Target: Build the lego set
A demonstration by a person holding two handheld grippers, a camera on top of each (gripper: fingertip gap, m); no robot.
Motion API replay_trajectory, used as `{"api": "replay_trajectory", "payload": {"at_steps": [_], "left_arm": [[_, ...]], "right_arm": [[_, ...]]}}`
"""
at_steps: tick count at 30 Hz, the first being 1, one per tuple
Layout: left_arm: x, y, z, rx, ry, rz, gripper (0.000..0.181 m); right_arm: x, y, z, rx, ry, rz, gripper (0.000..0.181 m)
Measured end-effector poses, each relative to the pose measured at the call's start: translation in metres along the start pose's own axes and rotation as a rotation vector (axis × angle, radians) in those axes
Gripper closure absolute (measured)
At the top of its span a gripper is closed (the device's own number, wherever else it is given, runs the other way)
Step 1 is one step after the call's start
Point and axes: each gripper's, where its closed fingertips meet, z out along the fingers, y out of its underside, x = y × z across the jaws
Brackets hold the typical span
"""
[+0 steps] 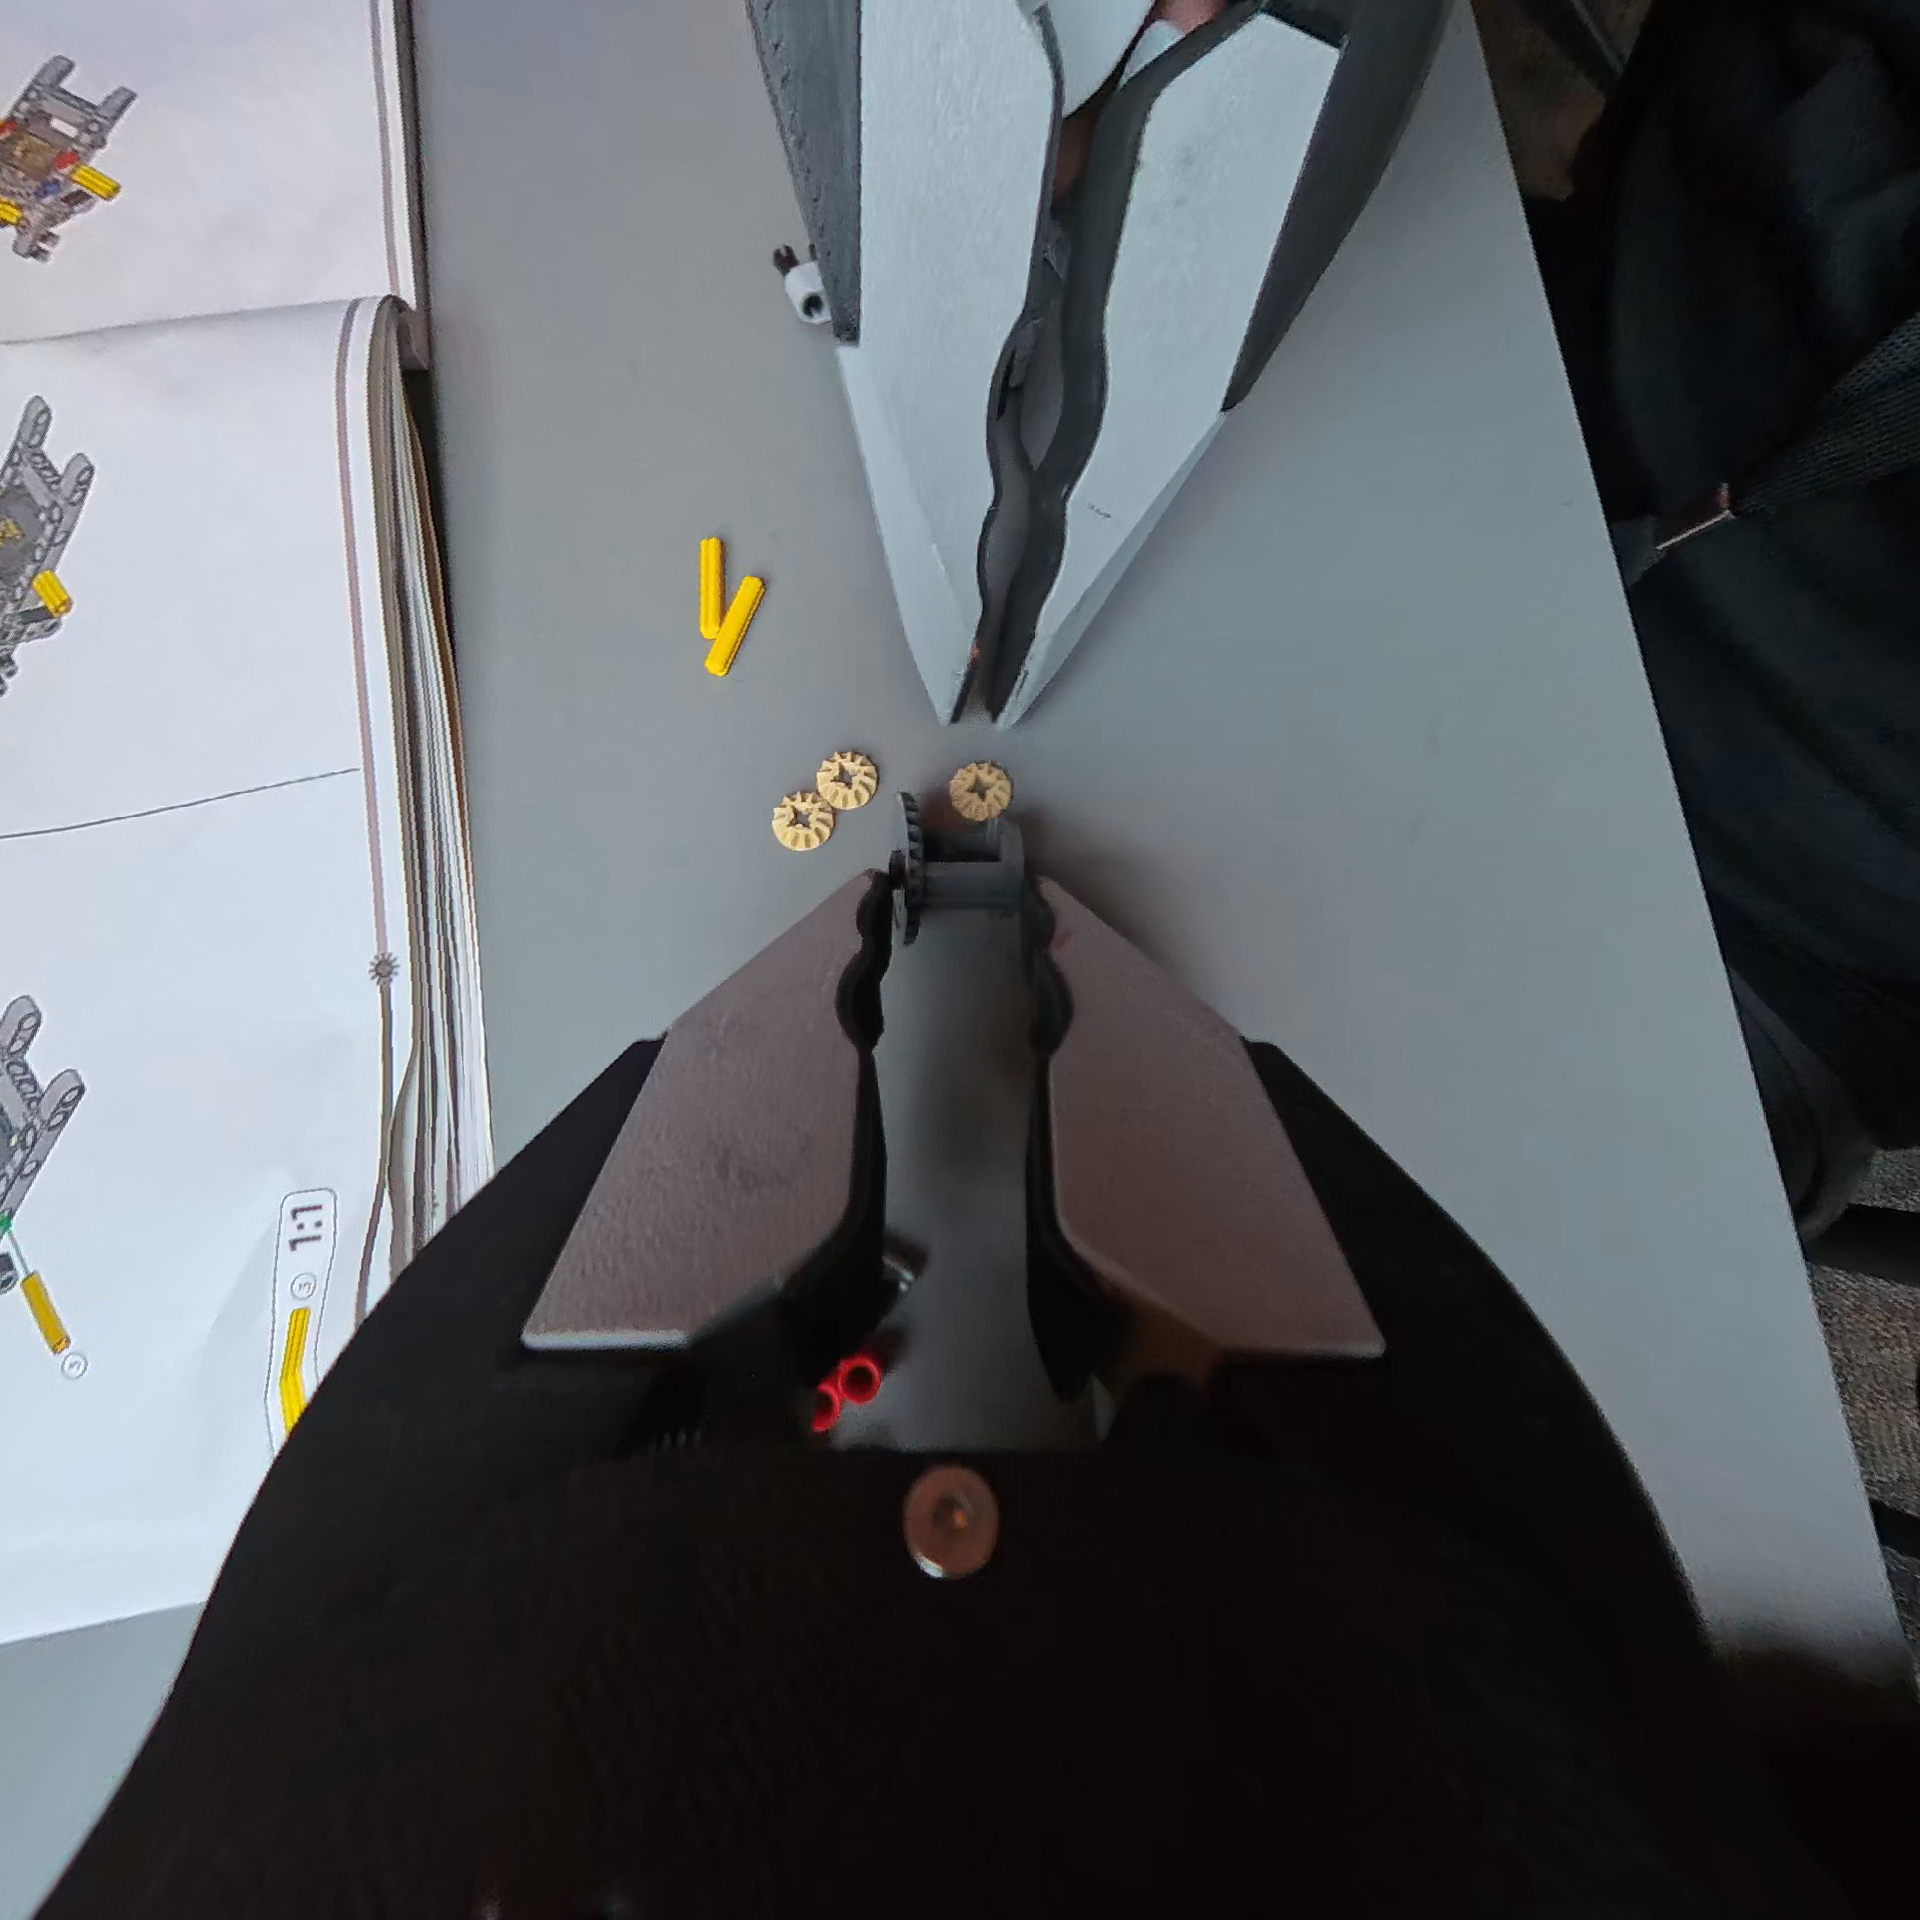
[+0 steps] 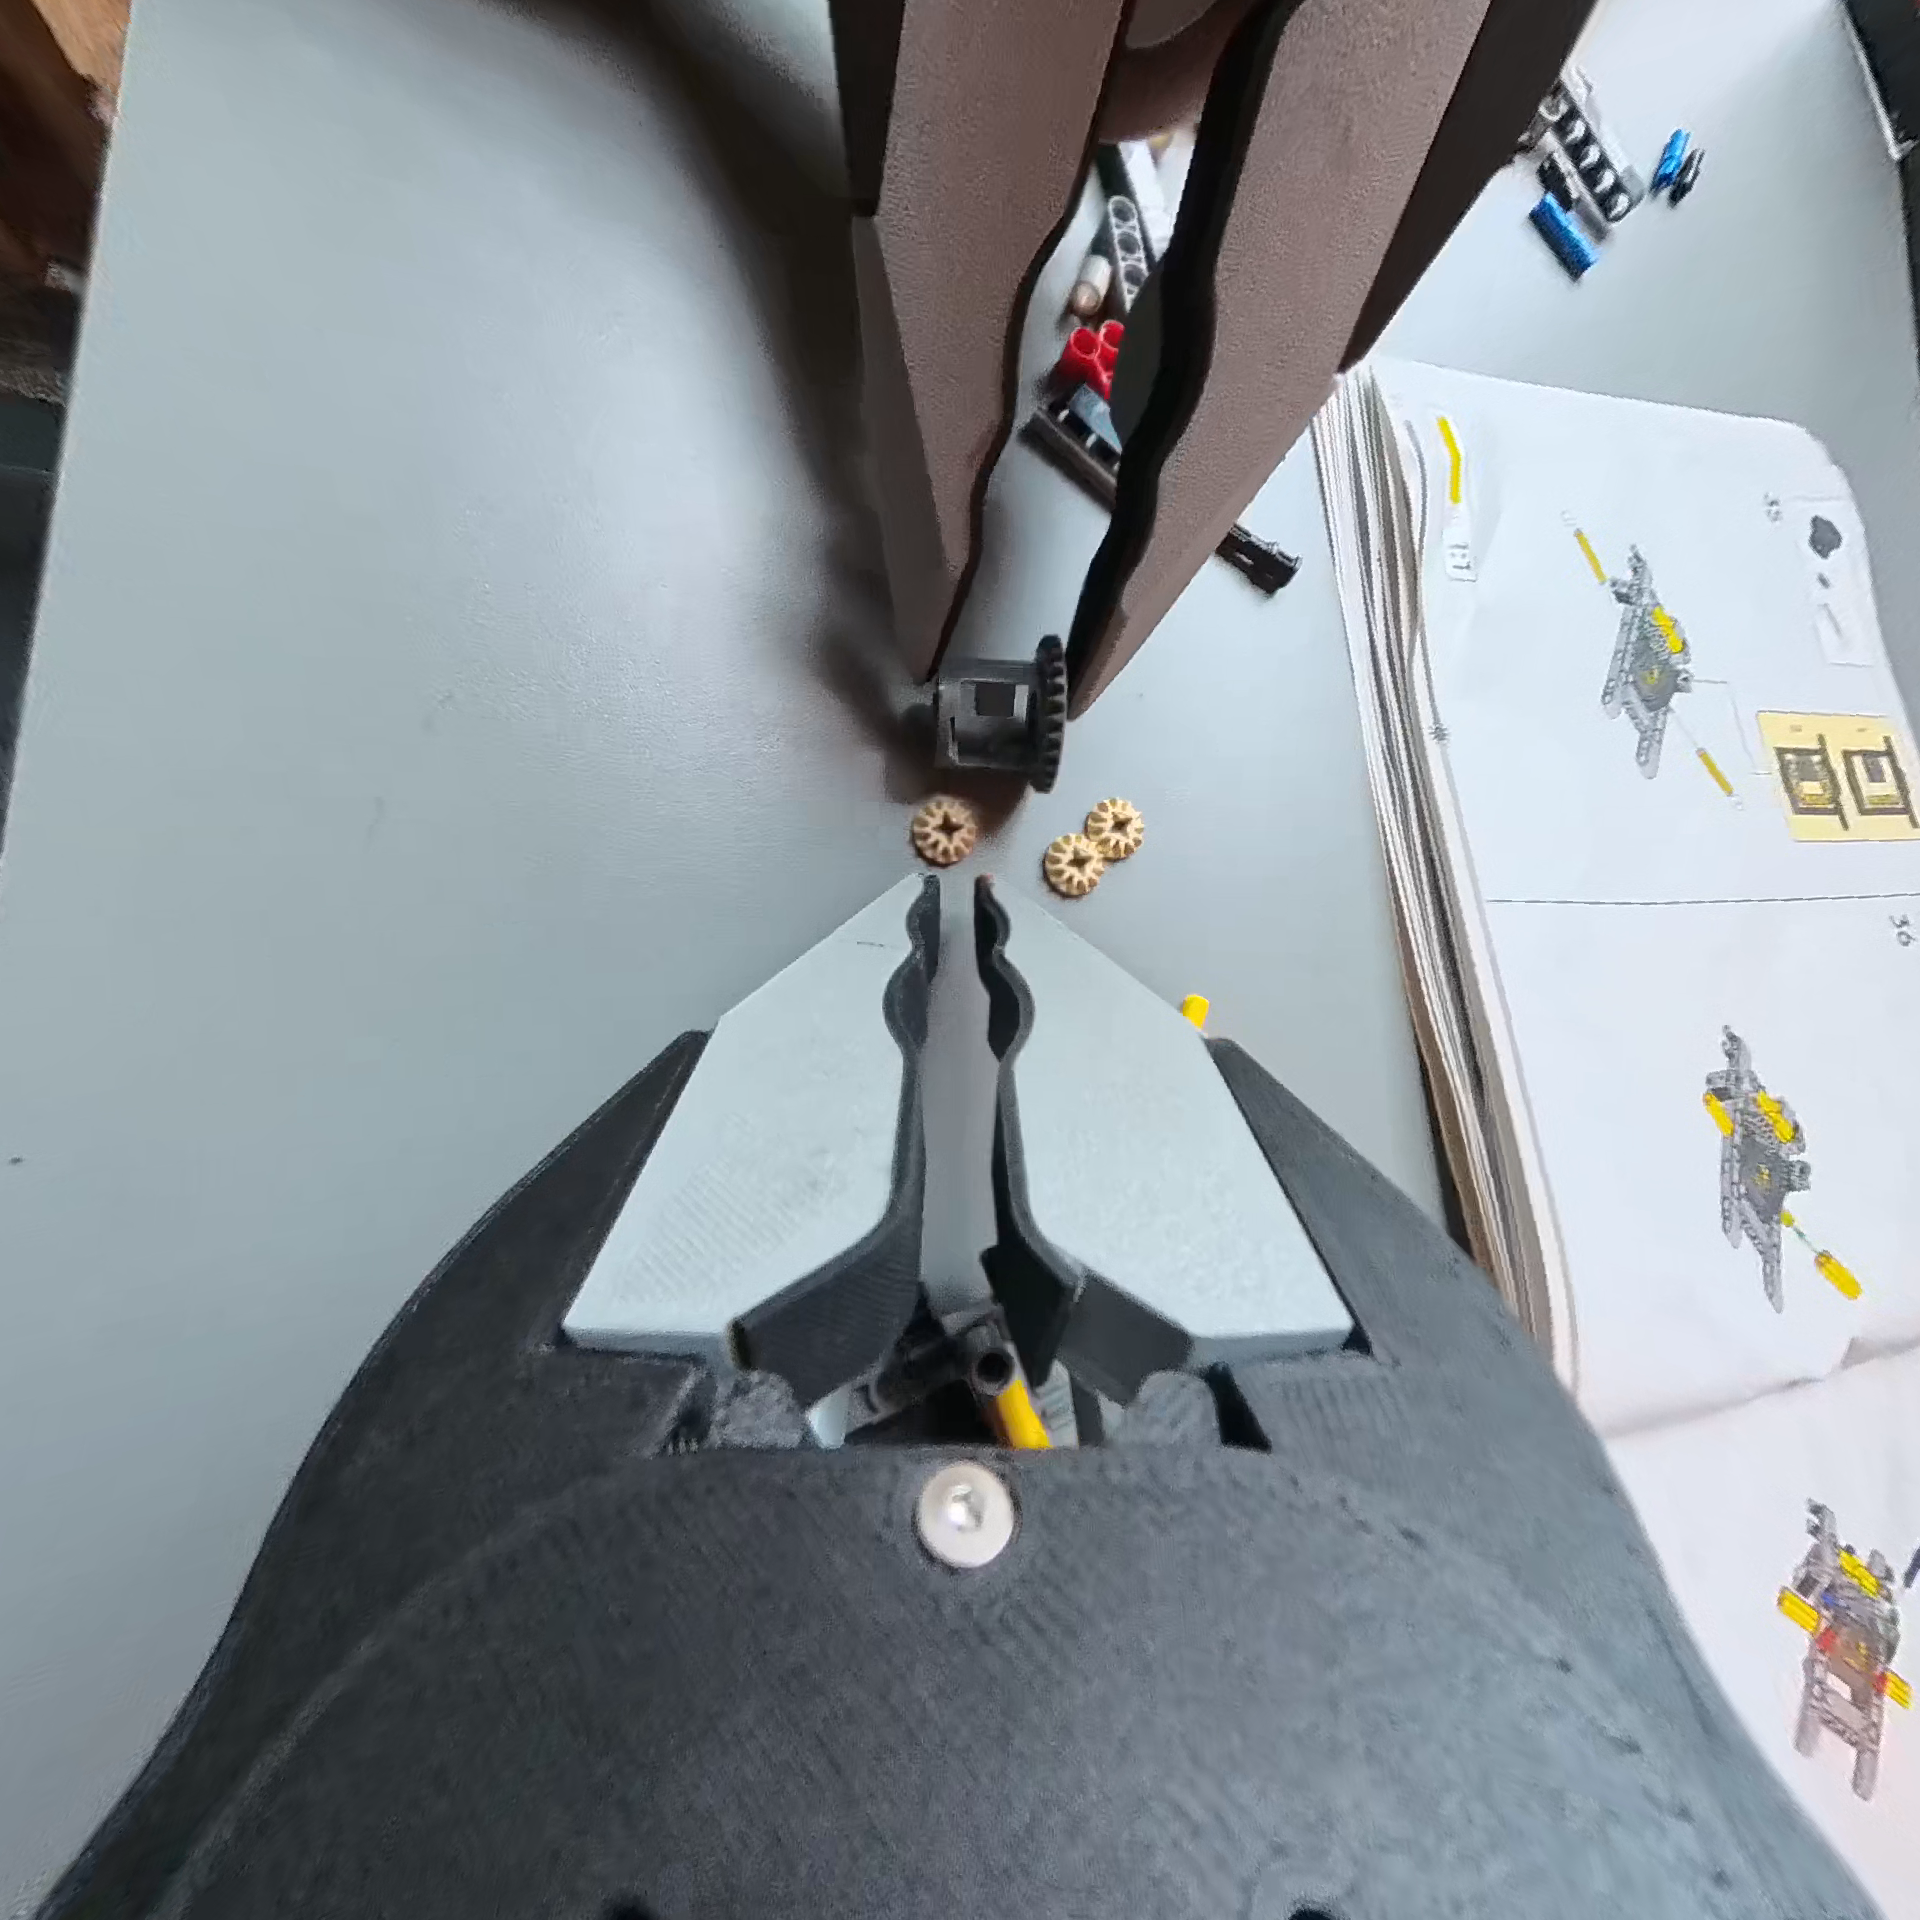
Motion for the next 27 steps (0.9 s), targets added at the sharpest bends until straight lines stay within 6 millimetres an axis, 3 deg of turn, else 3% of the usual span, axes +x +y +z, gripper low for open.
{"api": "replay_trajectory", "payload": {"at_steps": [27], "left_arm": [[0.0008, -0.0003, 0.0016, -0.005, -0.003, 0.012, 0.159]], "right_arm": [[-0.002, -0.0048, 0.0075, -0.004, 0.008, 0.011, 0.172]]}}
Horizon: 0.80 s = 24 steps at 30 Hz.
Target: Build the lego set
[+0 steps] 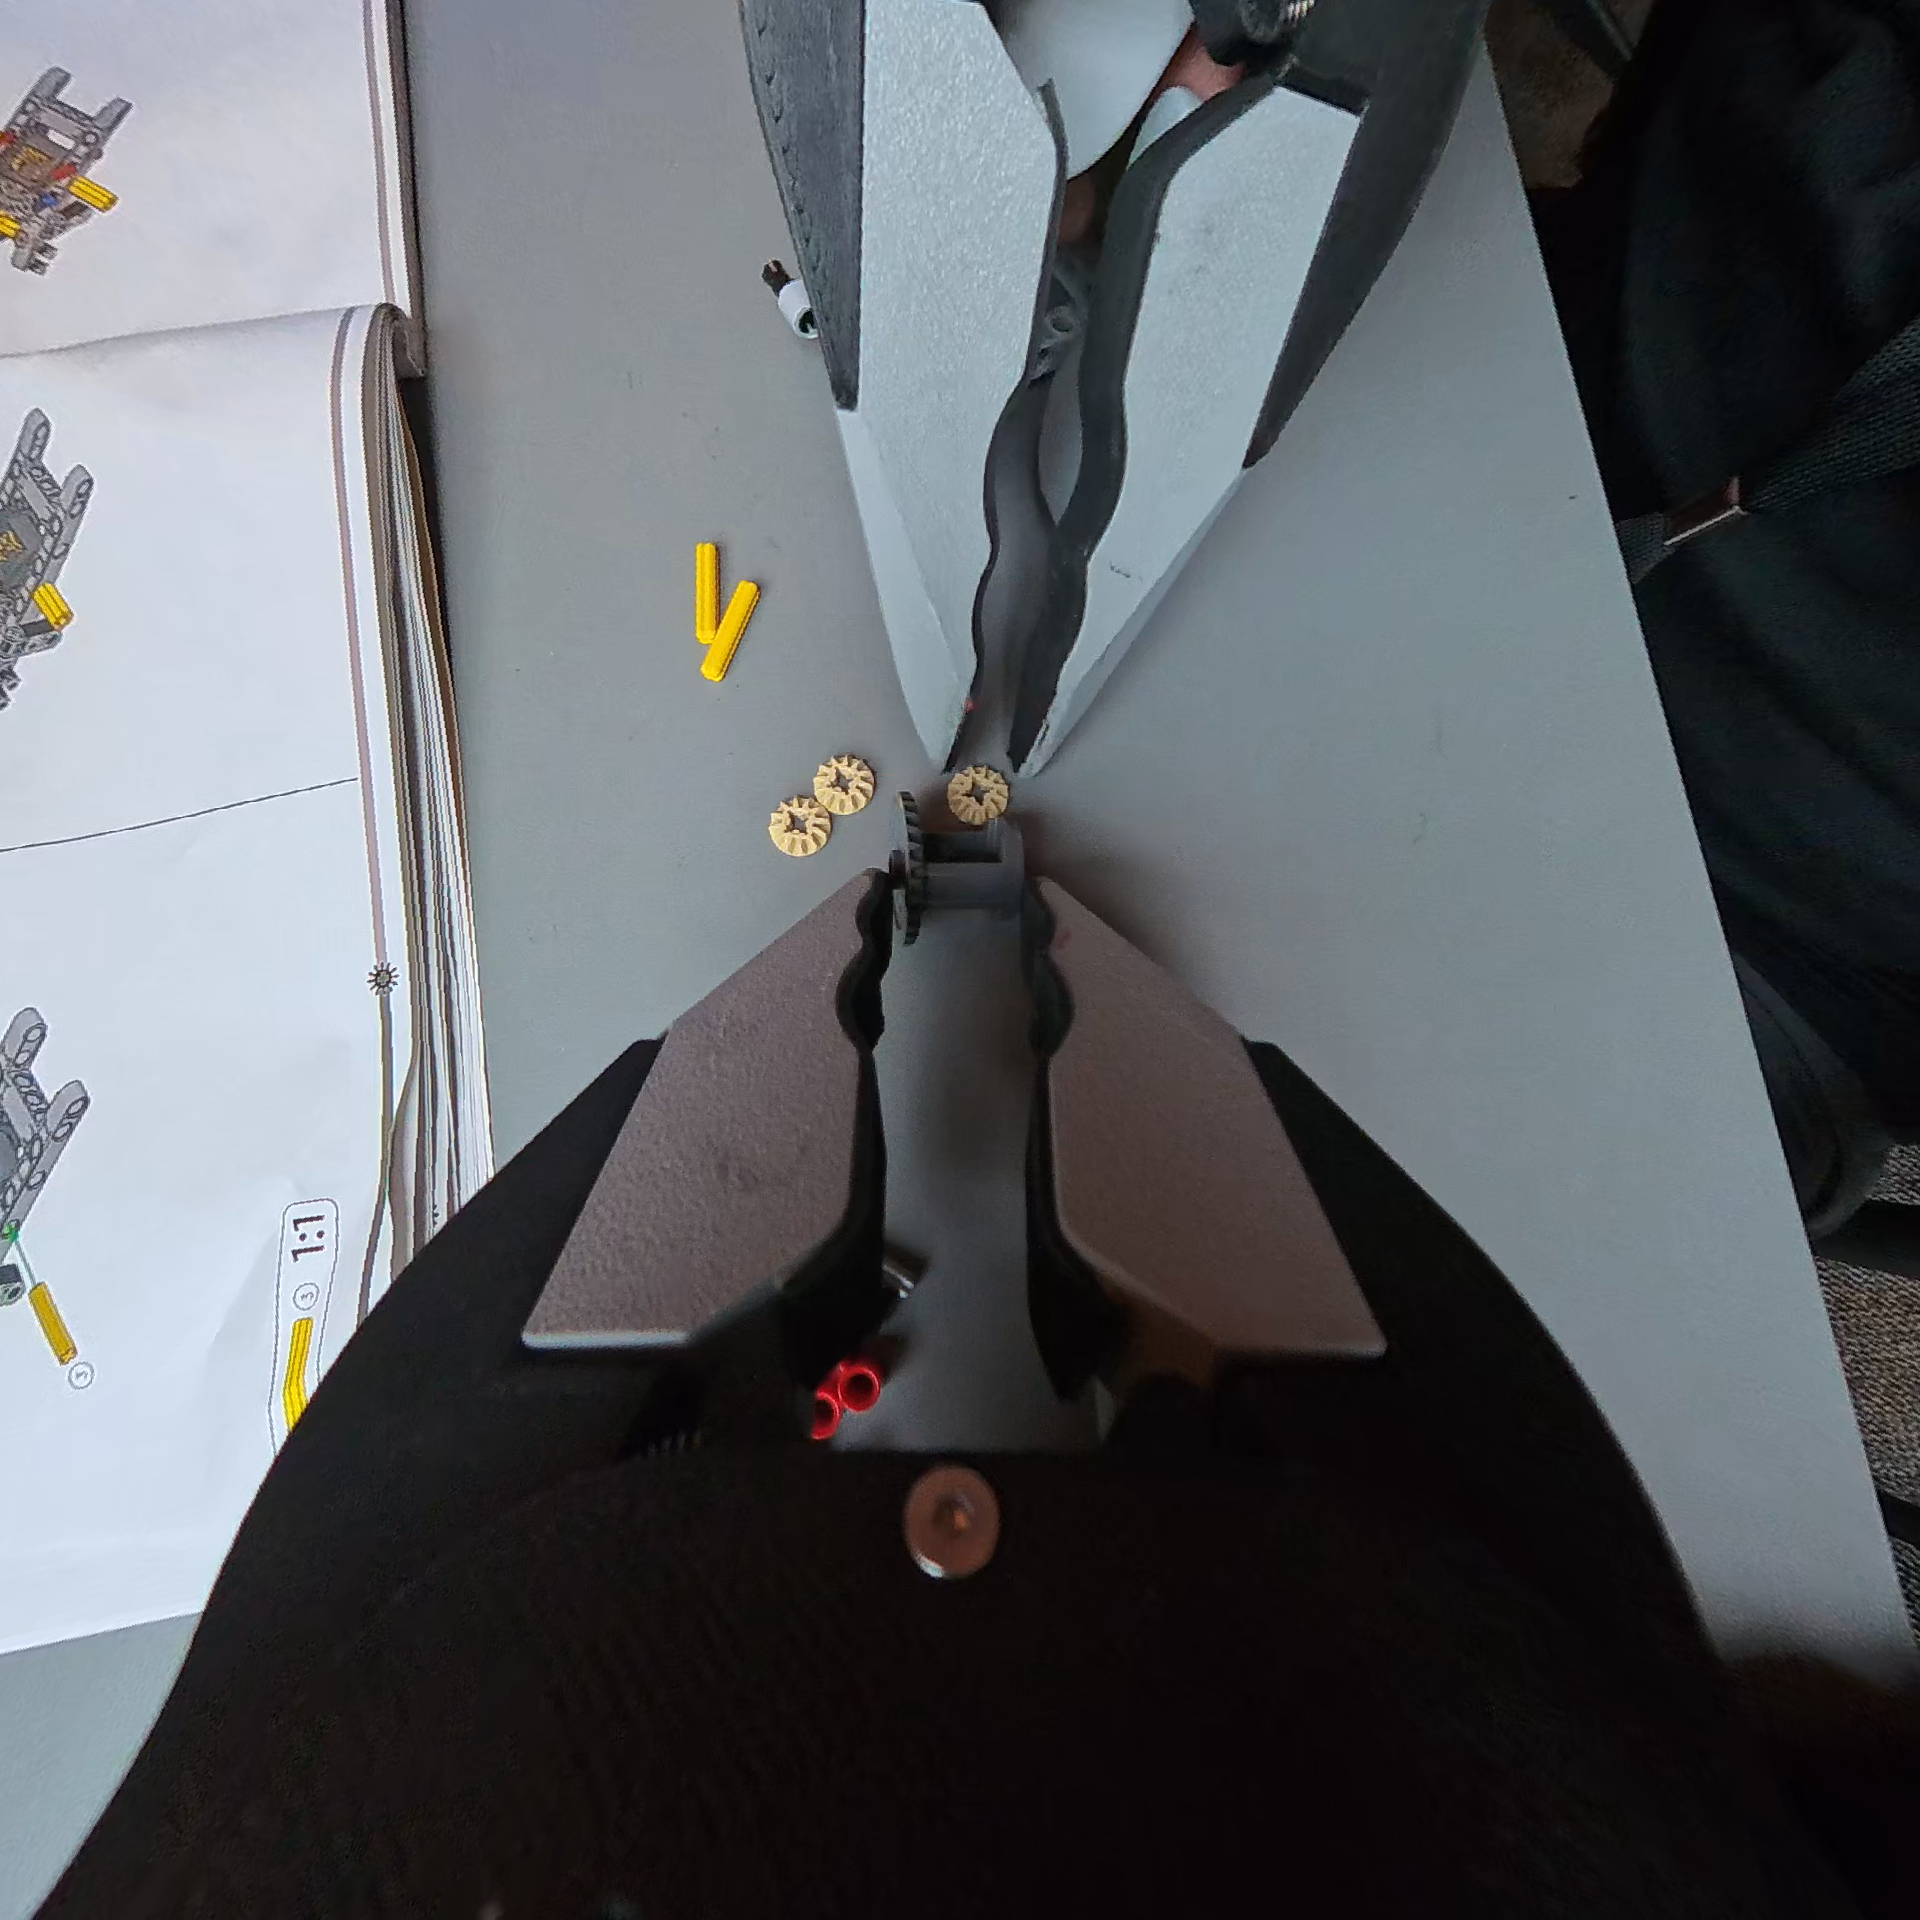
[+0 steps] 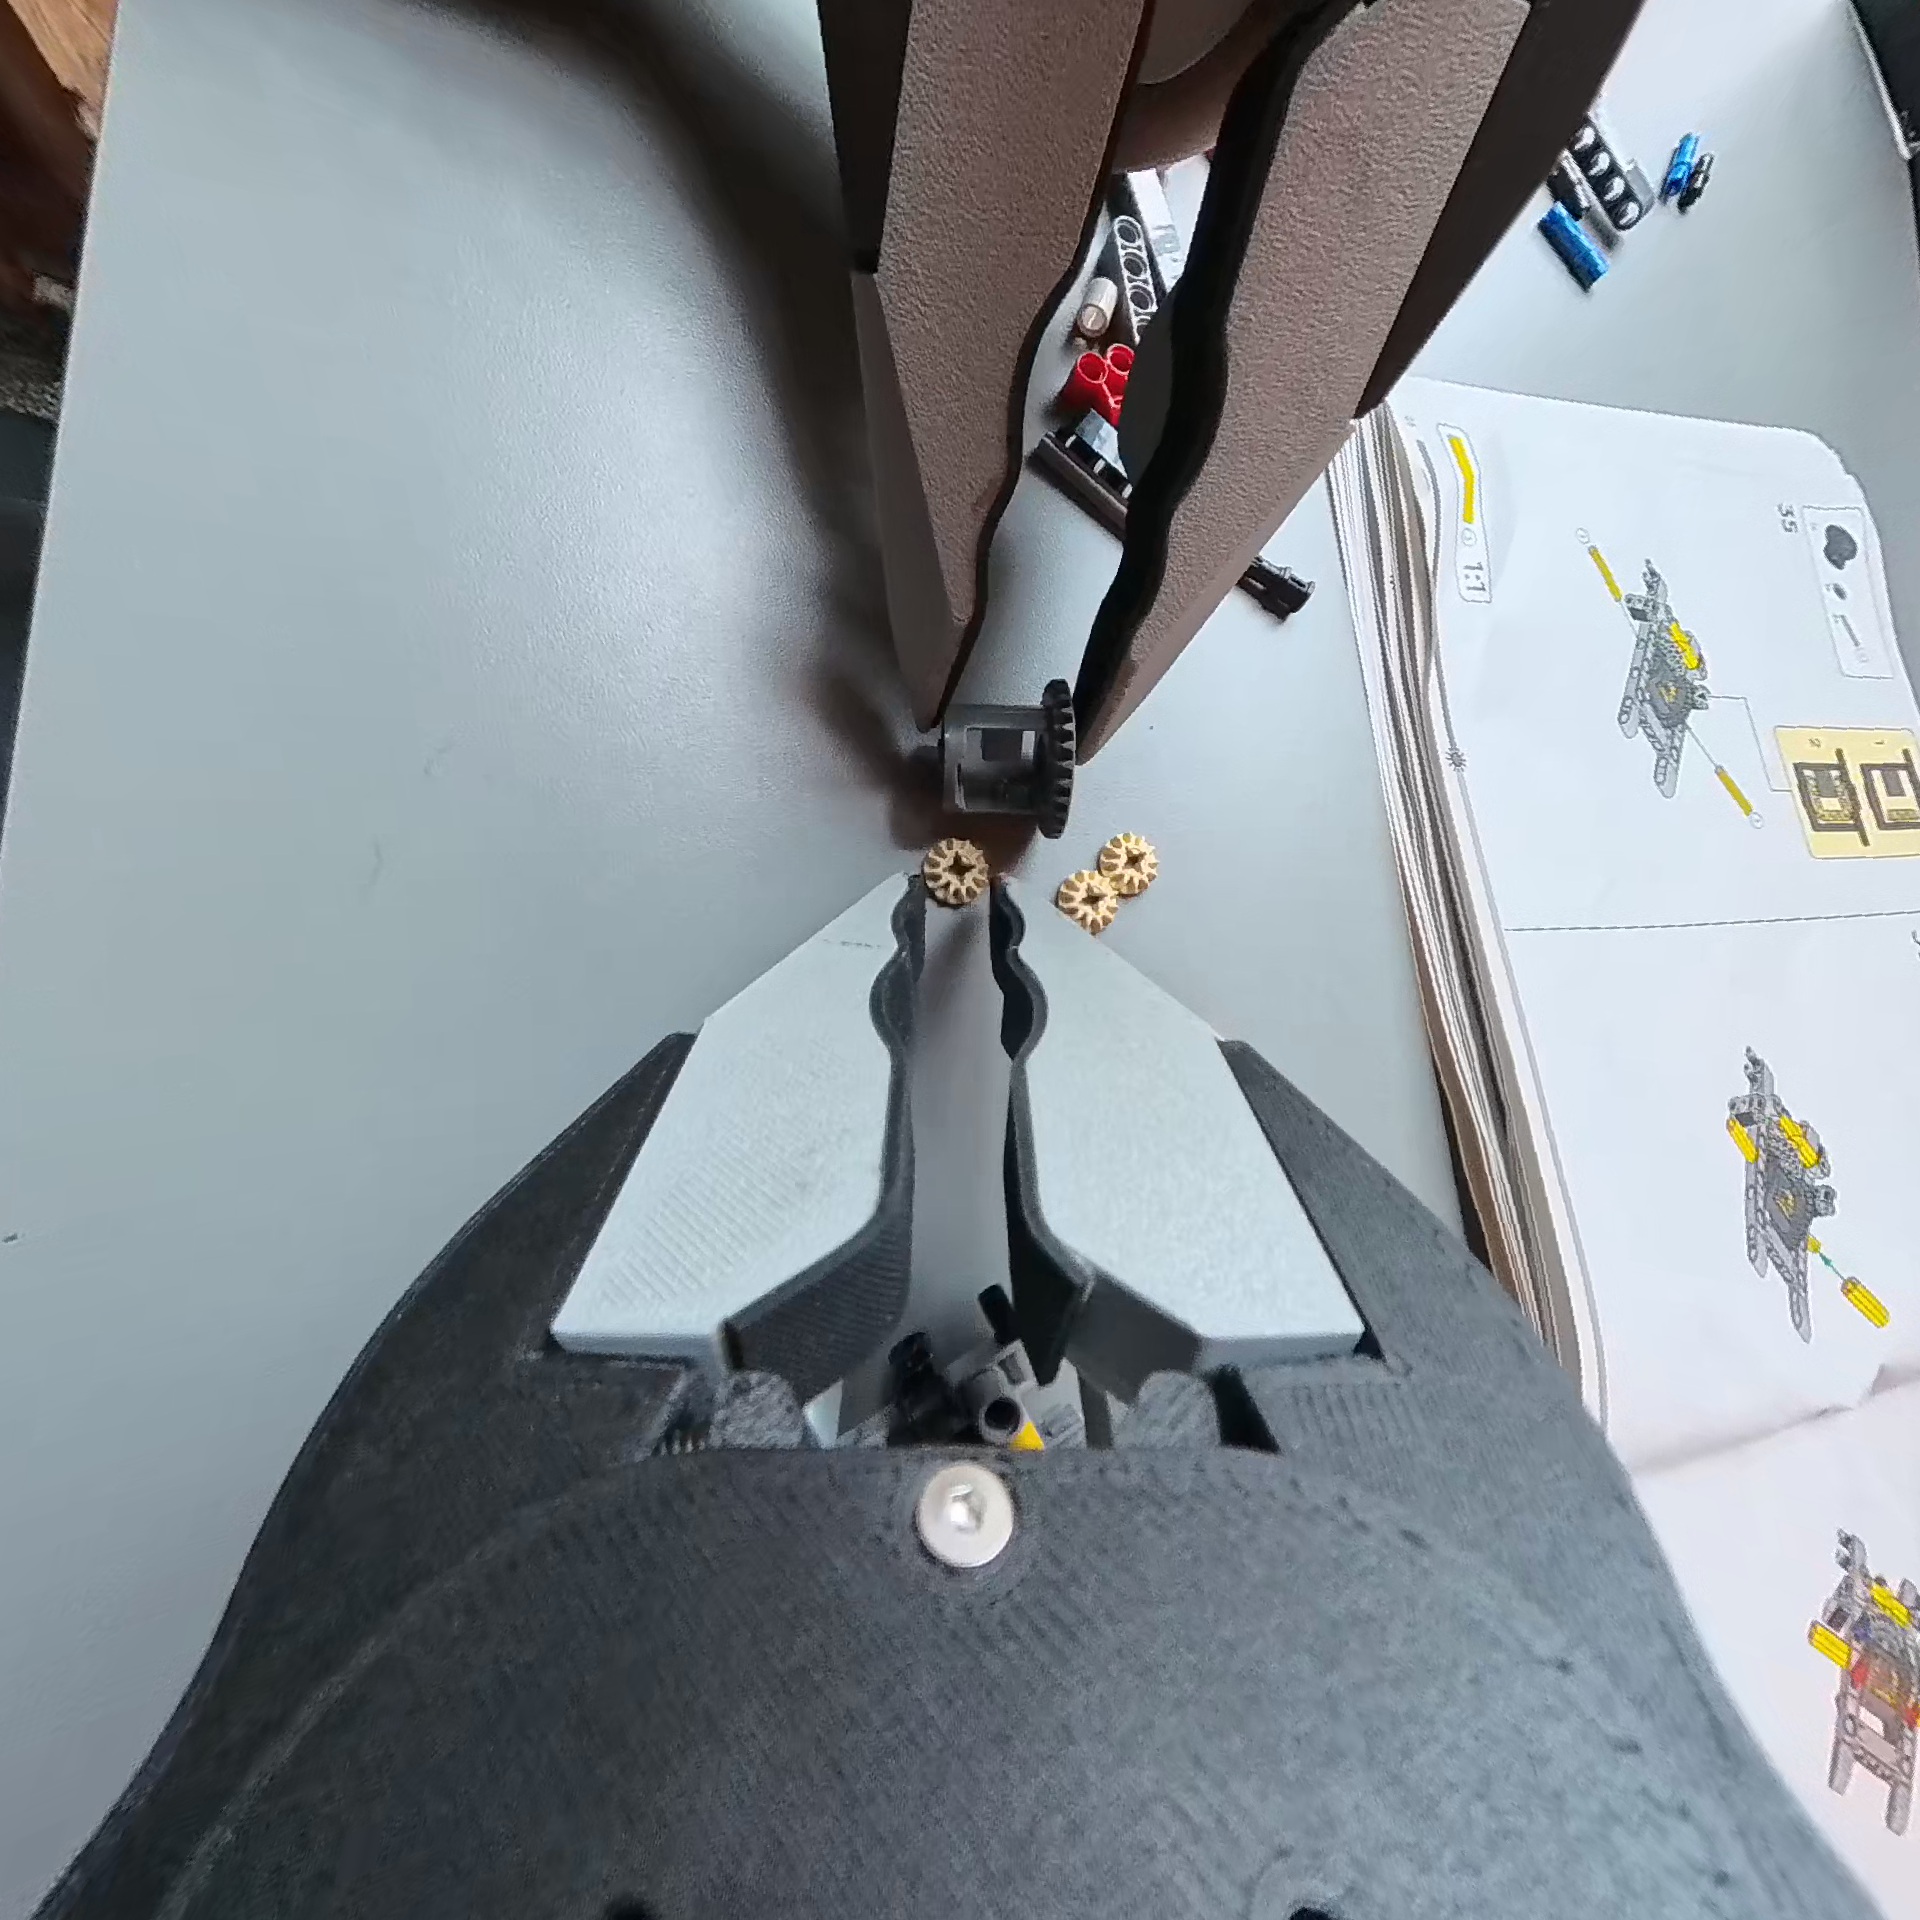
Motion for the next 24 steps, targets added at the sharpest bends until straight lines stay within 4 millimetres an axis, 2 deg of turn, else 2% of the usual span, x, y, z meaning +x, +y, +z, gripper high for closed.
{"api": "replay_trajectory", "payload": {"at_steps": [9, 17, 24], "left_arm": [[0.0, 0.0, 0.0, -0.001, -0.002, 0.003, 0.159], [0.0002, -0.0004, 0.0003, -0.001, -0.005, 0.009, 0.159], [-0.0005, -0.0001, -0.0003, -0.003, -0.013, 0.014, 0.159]], "right_arm": [[0.0008, -0.0001, 0.0024, -0.002, -0.009, 0.034, 0.171], [0.0015, 0.0015, 0.0038, -0.001, 0.005, 0.021, 0.181], [0.0041, 0.0008, 0.0025, 0.005, 0.018, 0.025, 0.173]]}}
